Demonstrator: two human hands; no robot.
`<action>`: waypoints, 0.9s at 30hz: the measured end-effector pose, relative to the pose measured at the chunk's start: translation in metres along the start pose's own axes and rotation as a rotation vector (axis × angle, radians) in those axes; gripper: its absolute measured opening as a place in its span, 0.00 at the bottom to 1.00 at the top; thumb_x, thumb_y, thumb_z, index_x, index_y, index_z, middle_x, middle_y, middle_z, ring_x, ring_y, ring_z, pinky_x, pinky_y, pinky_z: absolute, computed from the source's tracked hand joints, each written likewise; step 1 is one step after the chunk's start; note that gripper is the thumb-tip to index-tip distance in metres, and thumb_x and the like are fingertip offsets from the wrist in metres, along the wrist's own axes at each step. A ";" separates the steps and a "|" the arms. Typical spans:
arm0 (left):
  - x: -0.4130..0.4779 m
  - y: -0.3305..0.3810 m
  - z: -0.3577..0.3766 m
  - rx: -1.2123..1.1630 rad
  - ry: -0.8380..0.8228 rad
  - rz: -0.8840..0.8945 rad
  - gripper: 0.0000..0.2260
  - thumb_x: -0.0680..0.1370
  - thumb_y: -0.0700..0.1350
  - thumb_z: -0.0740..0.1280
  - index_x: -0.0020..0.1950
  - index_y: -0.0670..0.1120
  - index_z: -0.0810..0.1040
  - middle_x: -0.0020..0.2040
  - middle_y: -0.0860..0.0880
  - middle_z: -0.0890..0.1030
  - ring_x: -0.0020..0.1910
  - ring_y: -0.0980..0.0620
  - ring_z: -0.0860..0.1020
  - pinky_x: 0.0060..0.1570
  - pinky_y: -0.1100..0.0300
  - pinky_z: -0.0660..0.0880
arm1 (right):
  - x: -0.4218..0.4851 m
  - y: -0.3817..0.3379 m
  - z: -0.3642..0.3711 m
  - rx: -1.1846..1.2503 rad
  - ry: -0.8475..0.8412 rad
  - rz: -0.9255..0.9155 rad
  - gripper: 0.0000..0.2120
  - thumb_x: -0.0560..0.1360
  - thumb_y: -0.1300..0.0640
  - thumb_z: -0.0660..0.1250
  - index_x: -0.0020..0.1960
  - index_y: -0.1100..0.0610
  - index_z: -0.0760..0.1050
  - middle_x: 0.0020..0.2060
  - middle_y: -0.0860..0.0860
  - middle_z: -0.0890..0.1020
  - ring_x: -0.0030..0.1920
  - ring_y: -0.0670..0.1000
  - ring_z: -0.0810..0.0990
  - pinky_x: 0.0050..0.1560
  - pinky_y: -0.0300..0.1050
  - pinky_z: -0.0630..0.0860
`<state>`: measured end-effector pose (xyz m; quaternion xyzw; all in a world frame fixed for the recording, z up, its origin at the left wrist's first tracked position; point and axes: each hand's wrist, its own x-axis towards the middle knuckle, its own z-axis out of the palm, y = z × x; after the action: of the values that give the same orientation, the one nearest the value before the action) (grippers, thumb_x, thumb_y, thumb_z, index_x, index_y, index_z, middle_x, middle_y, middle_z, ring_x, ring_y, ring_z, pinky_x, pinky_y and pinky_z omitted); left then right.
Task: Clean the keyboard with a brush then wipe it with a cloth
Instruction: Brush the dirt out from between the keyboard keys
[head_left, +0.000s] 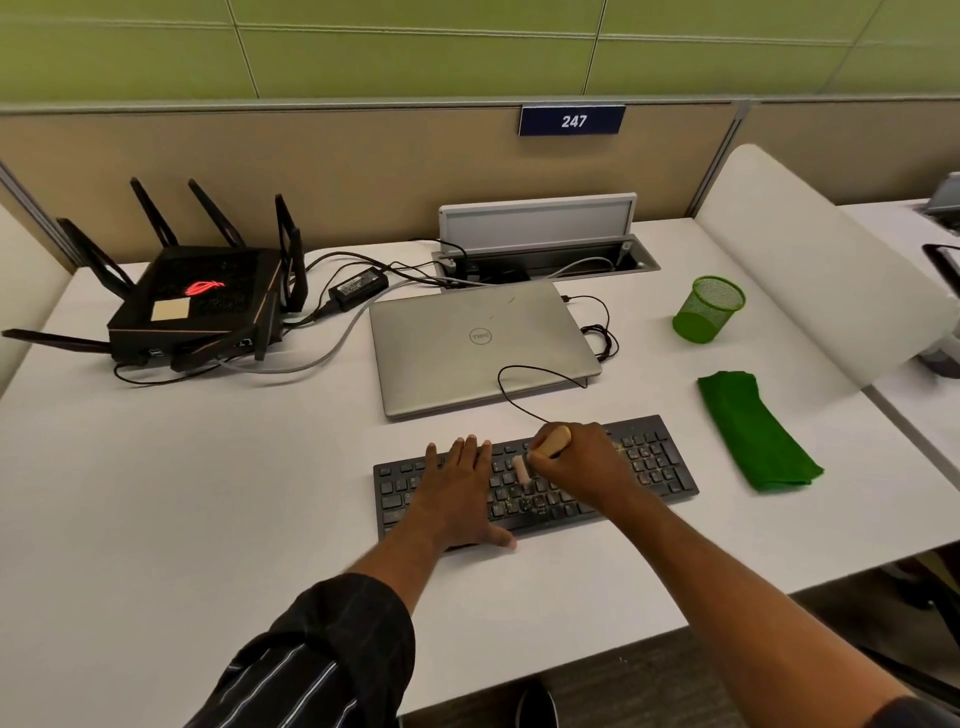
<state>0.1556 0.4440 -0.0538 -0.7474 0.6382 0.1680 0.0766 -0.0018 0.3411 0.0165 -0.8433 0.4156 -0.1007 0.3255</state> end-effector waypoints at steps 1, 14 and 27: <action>0.000 0.000 0.001 0.002 -0.001 -0.005 0.62 0.67 0.78 0.66 0.83 0.43 0.40 0.83 0.41 0.44 0.82 0.41 0.44 0.78 0.35 0.43 | 0.000 0.000 0.002 0.000 -0.002 -0.014 0.02 0.73 0.57 0.72 0.43 0.55 0.83 0.35 0.48 0.84 0.33 0.44 0.81 0.31 0.29 0.72; -0.002 0.001 0.002 0.014 0.009 -0.044 0.62 0.66 0.79 0.65 0.83 0.42 0.40 0.83 0.40 0.45 0.82 0.41 0.44 0.77 0.37 0.42 | 0.007 -0.001 0.006 -0.008 -0.056 -0.023 0.03 0.71 0.59 0.71 0.39 0.57 0.81 0.31 0.48 0.82 0.30 0.43 0.78 0.29 0.31 0.72; -0.003 0.002 0.004 -0.010 0.018 -0.037 0.62 0.67 0.77 0.66 0.82 0.41 0.40 0.83 0.39 0.44 0.82 0.41 0.44 0.80 0.43 0.44 | 0.002 0.002 0.011 -0.050 -0.138 -0.040 0.03 0.73 0.59 0.72 0.41 0.55 0.80 0.33 0.49 0.82 0.33 0.44 0.79 0.33 0.37 0.75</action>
<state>0.1530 0.4477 -0.0559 -0.7611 0.6239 0.1630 0.0704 0.0031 0.3434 0.0061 -0.8641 0.3778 -0.0381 0.3303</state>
